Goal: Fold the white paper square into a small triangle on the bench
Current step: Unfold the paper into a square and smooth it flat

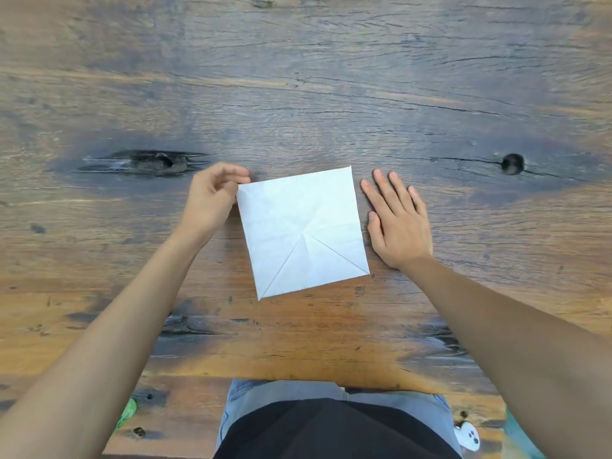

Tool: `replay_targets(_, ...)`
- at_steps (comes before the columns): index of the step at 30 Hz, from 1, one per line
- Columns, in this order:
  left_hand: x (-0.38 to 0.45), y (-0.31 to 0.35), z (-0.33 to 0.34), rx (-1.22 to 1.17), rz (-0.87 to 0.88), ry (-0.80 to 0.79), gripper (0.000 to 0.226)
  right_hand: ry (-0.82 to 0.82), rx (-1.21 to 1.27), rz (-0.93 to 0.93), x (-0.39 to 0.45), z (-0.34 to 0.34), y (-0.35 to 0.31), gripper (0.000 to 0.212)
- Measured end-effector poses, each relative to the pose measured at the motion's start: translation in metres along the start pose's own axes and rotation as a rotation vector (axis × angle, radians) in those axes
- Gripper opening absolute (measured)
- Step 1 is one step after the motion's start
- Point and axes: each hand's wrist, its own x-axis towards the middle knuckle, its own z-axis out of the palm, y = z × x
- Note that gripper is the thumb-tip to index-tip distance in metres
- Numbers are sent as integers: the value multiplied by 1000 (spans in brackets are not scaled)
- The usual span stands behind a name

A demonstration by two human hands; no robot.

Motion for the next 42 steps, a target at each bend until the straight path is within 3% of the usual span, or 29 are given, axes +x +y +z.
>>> replay_targets(2, -2, -8, 0, 127, 33, 93, 36, 6, -7, -2, 0, 0, 0, 59)
replay_targets(5, -19, -16, 7, 387, 223, 195, 37, 7, -14, 1, 1, 0, 0, 59)
replay_targets(11, -60, -38, 52, 665, 509, -25, 40, 16, -16, -1, 0, 0, 0, 59)
replay_targets(18, -77, -69, 106, 959, 544, -132, 74, 51, 16, 1, 0, 0, -1, 59)
replay_targets(26, -69, -83, 116, 1047, 624, -32, 85, 73, 21, -8, 0, 0, 0, 59)
replay_targets(32, -65, -64, 121, 1074, 632, -83, 88, 64, 45, -19, -2, -6, -3, 58)
replay_targets(35, -62, -58, 121, 1089, 658, -115, 88, 26, 271, 36, -3, -13, -5, 58)
replay_targets(38, -61, -56, 120, 1086, 717, -138, 84, 108, 516, 218, 6, -28, -18, 59)
replay_targets(42, -62, -55, 120, 1026, 754, -66, 73, 142, 295, 87, 9, -30, -58, 56)
